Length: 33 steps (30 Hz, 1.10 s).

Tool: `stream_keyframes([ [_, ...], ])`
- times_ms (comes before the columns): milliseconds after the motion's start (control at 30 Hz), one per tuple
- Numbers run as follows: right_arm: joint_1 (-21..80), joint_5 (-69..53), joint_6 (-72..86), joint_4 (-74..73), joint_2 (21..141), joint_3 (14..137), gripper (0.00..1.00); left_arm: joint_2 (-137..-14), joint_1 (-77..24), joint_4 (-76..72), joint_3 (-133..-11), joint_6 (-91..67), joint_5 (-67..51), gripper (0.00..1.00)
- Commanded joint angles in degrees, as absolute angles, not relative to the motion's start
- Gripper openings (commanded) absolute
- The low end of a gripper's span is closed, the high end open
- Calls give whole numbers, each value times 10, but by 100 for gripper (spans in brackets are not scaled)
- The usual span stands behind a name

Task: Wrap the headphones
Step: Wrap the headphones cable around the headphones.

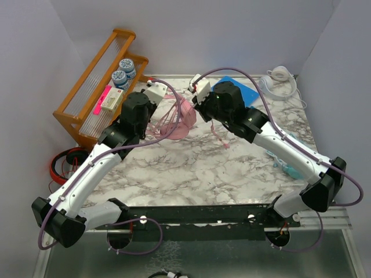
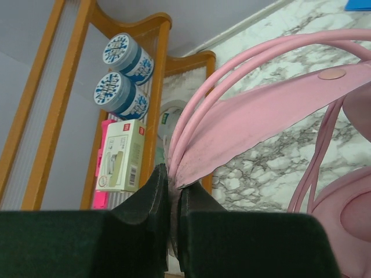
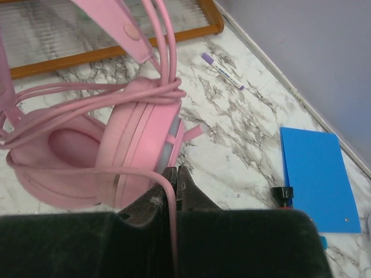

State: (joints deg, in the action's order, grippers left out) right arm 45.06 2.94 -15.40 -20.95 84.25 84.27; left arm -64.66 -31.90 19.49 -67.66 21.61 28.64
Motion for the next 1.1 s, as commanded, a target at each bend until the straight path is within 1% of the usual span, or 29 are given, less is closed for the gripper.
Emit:
stream_keyframes([
  [0,447,98,-171,-149,852,860,7,-628,-328,211,-667,187,210,0],
  [233,425,116,-159,-101,865,844,11,-623,-336,238,-680,153,148,0],
  [333,401,104,-141,-86,867,830,24,-618,-337,259,-695,133,106,0],
  [367,387,83,-126,-85,867,826,25,-616,-336,264,-699,125,94,0],
  [567,298,-82,-42,-50,851,778,24,-613,-336,292,-734,89,56,0],
  [633,286,-123,-28,-32,848,754,21,-615,-336,298,-749,72,39,0],
  [700,280,-152,-16,-13,844,731,21,-618,-336,302,-764,47,16,0],
  [833,269,-179,19,23,847,689,21,-629,-336,314,-794,5,-49,0],
  [1067,252,-175,59,68,826,626,26,-692,-336,409,-909,-98,-72,0],
])
